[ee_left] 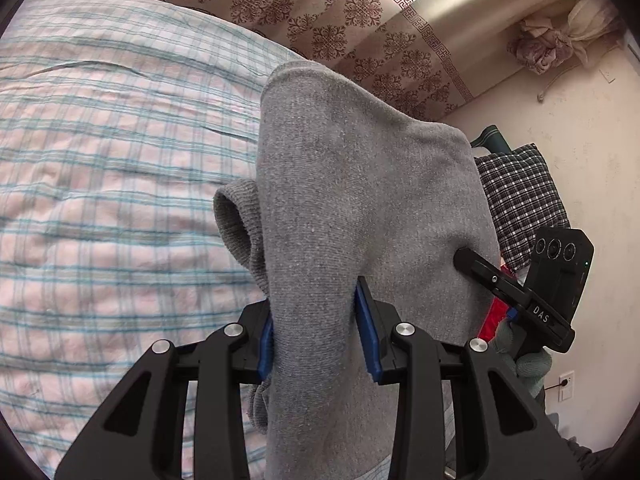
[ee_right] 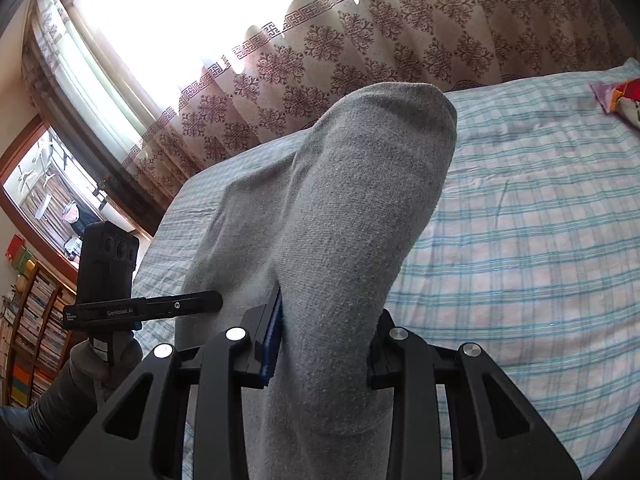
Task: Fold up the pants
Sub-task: 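Grasp the bundle end with both grippers and fold it over, then lay the fold down and open both grippers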
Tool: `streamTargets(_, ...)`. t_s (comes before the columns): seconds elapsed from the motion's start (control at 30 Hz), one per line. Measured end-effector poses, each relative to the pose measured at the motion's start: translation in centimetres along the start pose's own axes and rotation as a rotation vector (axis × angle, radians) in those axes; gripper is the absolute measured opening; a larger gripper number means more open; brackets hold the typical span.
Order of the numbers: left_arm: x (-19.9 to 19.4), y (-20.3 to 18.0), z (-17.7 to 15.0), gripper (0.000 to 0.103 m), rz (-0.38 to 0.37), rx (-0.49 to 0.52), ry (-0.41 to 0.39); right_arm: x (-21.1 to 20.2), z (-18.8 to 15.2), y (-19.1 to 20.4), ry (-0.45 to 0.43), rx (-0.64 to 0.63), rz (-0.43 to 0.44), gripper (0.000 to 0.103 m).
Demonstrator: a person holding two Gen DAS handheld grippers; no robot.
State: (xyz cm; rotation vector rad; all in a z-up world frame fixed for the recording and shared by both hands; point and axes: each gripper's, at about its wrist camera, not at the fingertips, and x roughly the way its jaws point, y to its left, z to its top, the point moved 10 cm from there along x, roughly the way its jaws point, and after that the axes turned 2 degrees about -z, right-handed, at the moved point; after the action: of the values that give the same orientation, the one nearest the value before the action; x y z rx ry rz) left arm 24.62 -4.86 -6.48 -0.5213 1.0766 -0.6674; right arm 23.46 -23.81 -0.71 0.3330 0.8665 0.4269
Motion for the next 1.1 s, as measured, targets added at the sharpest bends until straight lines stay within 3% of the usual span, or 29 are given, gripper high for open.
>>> streamTargets(0.23, 7.5, -2.4, 2.5, 0.035, 0.001, 0.021, 0.077, 1.1, 2.0, -7.8, 0.016, 0.051, -0.052, 0.031)
streamTargets(0.5, 13.3, -1.0, 3.6, 0.035, 0.053, 0.007, 0.134, 4.0, 1.1, -13.4, 0.093, 0.073, -0.086, 0.032)
streamTargets(0.57, 14.1, -0.7, 3.7, 0.036, 0.071, 0.011, 0.139, 4.6, 0.7, -14.5, 0.105, 0.098, -0.101, 0.036)
streamTargets(0.63, 14.4, -0.3, 3.8, 0.037, 0.088, 0.026, 0.145, 4.8, 0.6, -15.7, 0.094, 0.143, -0.129, 0.047)
streamTargets(0.8, 14.5, -0.3, 3.8, 0.043, 0.138, 0.078, 0.150, 2.4, 0.7, -16.9, 0.046, 0.139, -0.302, 0.068)
streamTargets(0.93, 13.2, -1.1, 3.6, 0.043, 0.204, 0.115, 0.128, -1.8, 1.0, -16.0, -0.043, 0.026, -0.479, 0.069)
streamTargets(1.1, 10.3, -3.0, 3.0, 0.049, 0.296, 0.218, 0.067, -4.2, -1.8, -10.9, -0.068, -0.090, -0.468, 0.070)
